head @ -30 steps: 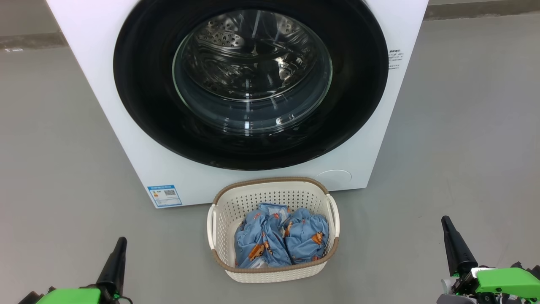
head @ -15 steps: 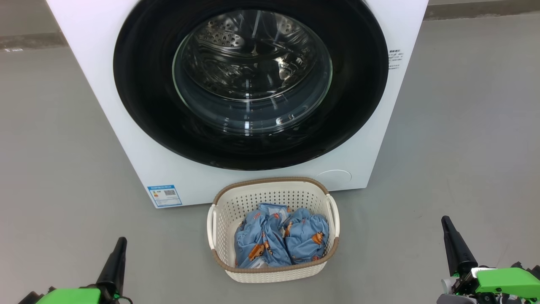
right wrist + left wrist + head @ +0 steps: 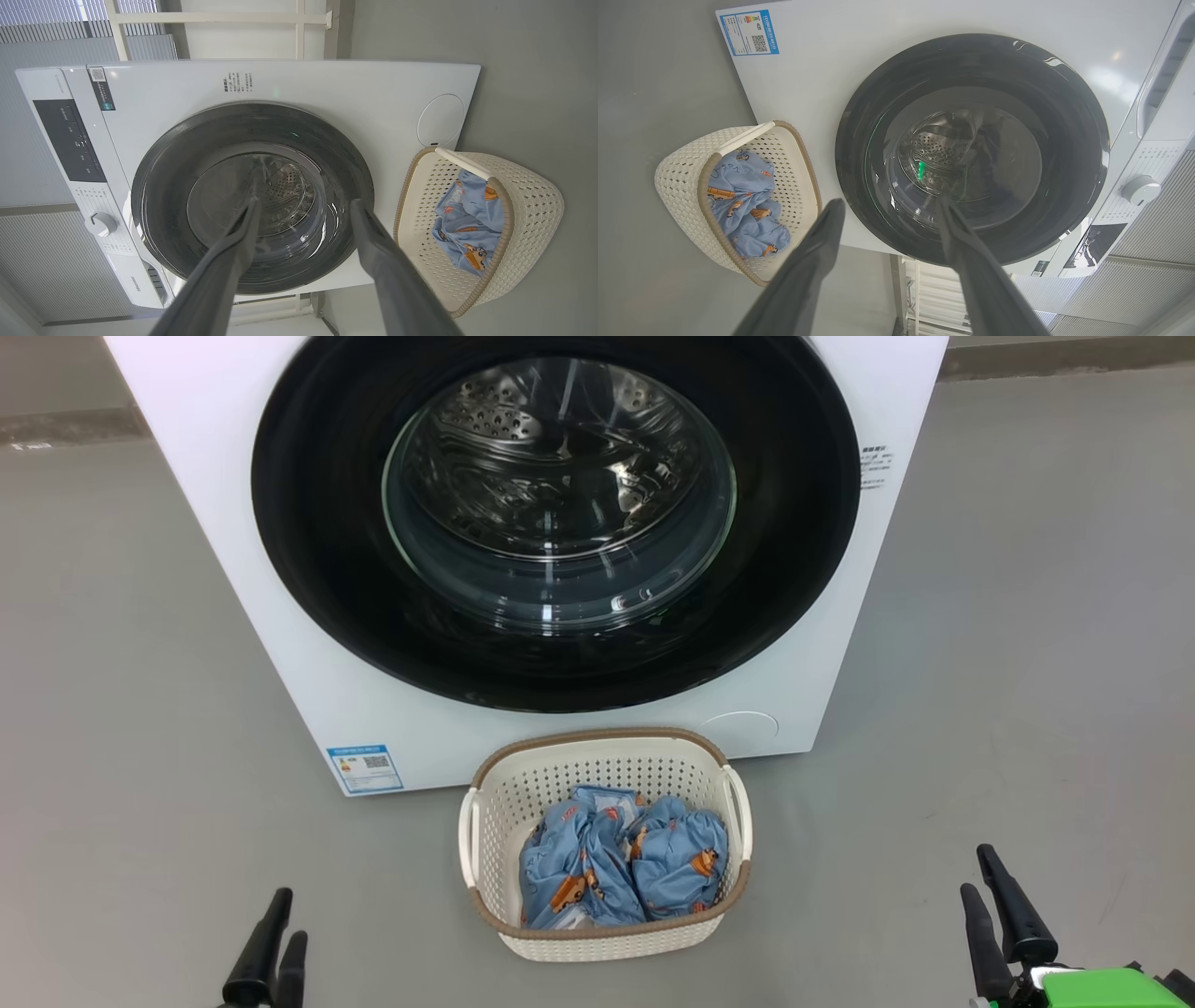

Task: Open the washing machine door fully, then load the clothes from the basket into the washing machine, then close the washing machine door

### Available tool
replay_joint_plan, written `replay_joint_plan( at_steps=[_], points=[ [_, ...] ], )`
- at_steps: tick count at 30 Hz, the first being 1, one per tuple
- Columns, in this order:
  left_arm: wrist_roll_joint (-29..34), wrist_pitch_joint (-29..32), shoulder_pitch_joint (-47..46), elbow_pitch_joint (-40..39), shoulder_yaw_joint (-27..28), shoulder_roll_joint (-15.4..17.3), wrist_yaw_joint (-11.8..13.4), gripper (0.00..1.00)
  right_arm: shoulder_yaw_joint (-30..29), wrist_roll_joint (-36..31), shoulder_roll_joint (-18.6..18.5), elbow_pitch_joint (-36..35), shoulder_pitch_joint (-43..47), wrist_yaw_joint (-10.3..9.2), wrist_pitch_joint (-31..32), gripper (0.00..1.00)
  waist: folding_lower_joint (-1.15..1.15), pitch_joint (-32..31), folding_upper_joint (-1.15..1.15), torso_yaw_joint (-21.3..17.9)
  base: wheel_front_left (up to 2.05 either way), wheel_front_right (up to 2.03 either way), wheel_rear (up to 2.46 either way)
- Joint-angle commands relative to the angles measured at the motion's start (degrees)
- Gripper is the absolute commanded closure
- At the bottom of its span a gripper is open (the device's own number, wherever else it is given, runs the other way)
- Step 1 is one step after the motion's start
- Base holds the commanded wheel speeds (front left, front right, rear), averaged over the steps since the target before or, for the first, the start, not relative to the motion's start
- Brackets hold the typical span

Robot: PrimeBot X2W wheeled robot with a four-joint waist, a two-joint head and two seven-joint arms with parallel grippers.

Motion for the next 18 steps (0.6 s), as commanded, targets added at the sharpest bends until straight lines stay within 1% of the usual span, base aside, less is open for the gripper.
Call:
replay_joint_plan(
  at_steps=[1, 2, 6, 11, 18],
  points=[
    [0.9, -0.8, -1.5, -1.7, -0.1, 0.9, -0.1, 0.00, 0.3, -0.8, -0.5, -1.5, -1.3, 0.01, -0.6, 0.00, 0.12, -0.1, 0.00, 0.1, 0.00, 0.00, 0.00],
    [1.1, -0.9, -1.5, -1.8, -0.2, 0.9, -0.1, 0.00, 0.4, -1.0, -0.5, -1.5, -1.3, 0.01, -0.8, 0.00, 0.12, -0.1, 0.00, 0.1, 0.00, 0.00, 0.00],
    [2.3, -1.6, -1.4, -2.1, -0.4, 1.2, -0.1, 0.00, 0.6, -2.4, -0.7, -1.6, -1.3, 0.01, -1.5, 0.00, 0.01, -0.1, 0.00, 0.1, 0.00, 0.00, 0.00],
    [4.2, -2.3, -1.4, -2.6, -0.5, 1.4, -0.1, 0.00, 1.0, -4.4, -1.0, -1.7, -1.5, 0.01, -2.2, 0.00, 0.00, -0.1, 0.00, 0.1, 0.00, 0.00, 0.00],
    [9.3, -3.5, -1.4, -3.3, -0.6, 1.6, -0.1, 0.00, 2.2, -9.1, -1.8, -1.9, -1.8, 0.02, -3.4, 0.00, 0.00, -0.1, 0.00, 0.2, 0.00, 0.00, 0.00]
  ],
)
